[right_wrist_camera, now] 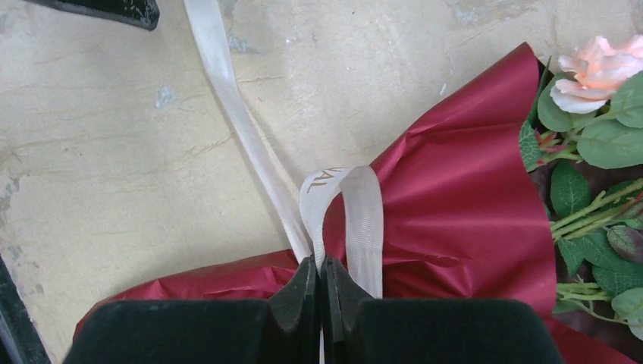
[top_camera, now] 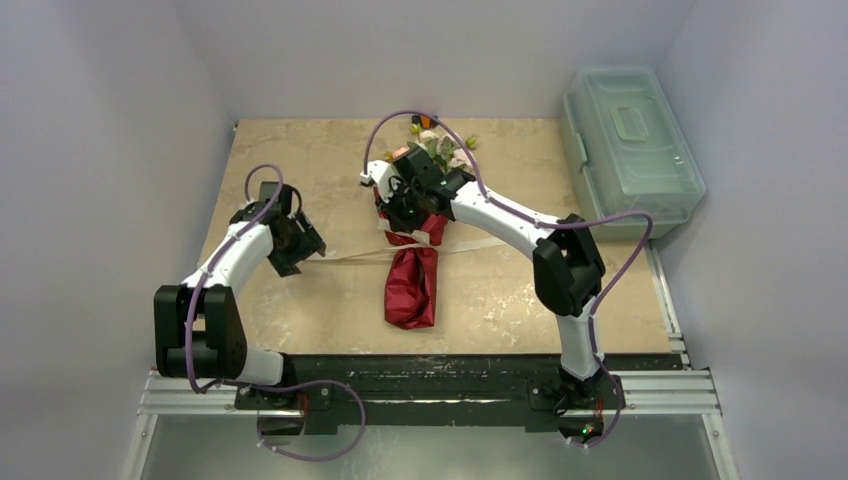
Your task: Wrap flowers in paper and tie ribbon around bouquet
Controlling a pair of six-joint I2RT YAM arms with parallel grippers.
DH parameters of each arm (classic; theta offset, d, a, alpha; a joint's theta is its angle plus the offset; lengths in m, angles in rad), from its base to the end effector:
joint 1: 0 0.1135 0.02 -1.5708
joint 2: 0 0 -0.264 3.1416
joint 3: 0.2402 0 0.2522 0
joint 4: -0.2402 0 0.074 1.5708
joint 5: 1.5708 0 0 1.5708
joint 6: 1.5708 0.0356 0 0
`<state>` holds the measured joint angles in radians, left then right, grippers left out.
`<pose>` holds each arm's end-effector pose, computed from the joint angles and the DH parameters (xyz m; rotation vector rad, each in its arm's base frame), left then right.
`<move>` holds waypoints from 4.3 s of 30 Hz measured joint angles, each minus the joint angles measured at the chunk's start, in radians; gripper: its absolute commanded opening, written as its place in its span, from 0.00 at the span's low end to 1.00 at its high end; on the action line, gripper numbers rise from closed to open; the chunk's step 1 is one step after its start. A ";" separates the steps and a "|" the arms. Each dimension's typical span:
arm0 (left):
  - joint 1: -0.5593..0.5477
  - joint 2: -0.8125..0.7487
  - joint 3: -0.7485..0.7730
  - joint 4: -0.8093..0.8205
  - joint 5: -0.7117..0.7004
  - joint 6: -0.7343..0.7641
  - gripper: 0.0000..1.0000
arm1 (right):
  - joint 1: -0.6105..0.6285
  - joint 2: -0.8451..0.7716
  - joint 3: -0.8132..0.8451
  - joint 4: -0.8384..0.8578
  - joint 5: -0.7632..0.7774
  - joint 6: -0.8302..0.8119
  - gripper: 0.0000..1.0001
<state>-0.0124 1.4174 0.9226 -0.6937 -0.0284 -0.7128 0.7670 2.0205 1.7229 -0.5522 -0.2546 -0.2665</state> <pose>0.2646 -0.0023 0.2092 -0.9575 2.5994 -0.1534 0.3236 0.3244 0.2553 -1.3143 2.0735 0.5330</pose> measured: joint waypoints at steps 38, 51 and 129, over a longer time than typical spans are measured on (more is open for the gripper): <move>0.000 0.000 -0.049 0.054 -0.025 0.016 0.79 | 0.019 0.200 0.186 0.020 0.115 0.143 0.30; 0.000 0.003 -0.049 0.087 -0.056 0.017 0.80 | 0.019 0.148 0.110 0.013 0.169 0.143 0.52; -0.530 0.340 0.617 0.153 -0.508 0.163 0.00 | 0.019 -0.587 -0.734 0.232 0.369 0.340 0.55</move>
<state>-0.5423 1.7576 1.5394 -0.5411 -0.5362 -0.5503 0.7856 1.4334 0.9886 -0.3206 0.1139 0.0731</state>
